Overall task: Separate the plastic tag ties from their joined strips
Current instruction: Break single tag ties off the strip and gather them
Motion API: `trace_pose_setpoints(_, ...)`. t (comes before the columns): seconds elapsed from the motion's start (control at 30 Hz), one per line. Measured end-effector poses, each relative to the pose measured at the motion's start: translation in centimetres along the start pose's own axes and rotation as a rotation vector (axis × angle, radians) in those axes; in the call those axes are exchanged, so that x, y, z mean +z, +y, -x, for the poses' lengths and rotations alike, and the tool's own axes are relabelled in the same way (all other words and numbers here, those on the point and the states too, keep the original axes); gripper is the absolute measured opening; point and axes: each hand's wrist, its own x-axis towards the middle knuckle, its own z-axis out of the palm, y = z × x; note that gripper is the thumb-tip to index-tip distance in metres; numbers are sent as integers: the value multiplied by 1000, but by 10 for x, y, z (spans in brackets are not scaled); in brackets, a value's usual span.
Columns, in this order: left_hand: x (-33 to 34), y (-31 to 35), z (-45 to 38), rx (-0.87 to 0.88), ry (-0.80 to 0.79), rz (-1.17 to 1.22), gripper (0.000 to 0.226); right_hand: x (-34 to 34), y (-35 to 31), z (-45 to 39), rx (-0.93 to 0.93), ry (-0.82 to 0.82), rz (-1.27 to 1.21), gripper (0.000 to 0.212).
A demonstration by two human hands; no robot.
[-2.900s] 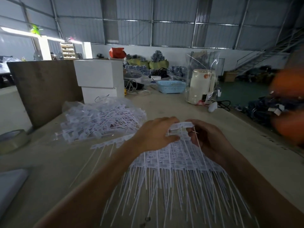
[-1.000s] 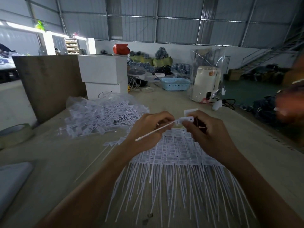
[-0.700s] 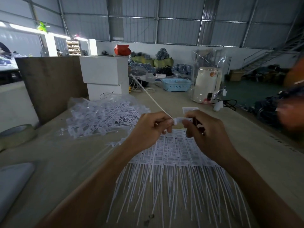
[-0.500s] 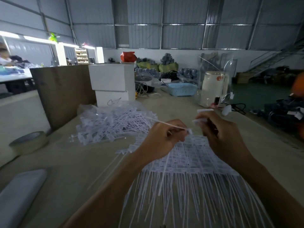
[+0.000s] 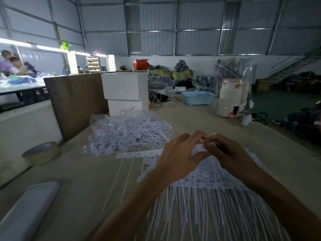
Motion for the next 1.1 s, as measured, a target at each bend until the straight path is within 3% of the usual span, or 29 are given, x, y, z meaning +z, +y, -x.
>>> trace_pose_setpoints(0.1,-4,-3,-3,-10,-78,131,28,-9,8,2,97,55,-147,17)
trace_pose_setpoints(0.23,-2,-7,-1,9,-63,4,34,-11,6,5,212,76,-385,21)
trace_pose_setpoints(0.47,1,-7,1,105,35,-111,24,-8,2,5,57,109,-98,14)
trace_pose_setpoints(0.7,2,-9,-5,-131,-84,361,24,-8,3,8,-315,129,309,16)
trace_pose_setpoints(0.93,-3,-4,-8,-169,-111,516,20,-8,3,4,-224,188,217,29)
trace_pose_setpoints(1.03,-5,-7,-7,-176,-114,530,18,-3,8,5,-189,168,210,22)
trace_pose_setpoints(1.1,-6,-6,-5,-134,-130,540,16,-11,13,-1,-135,279,308,20)
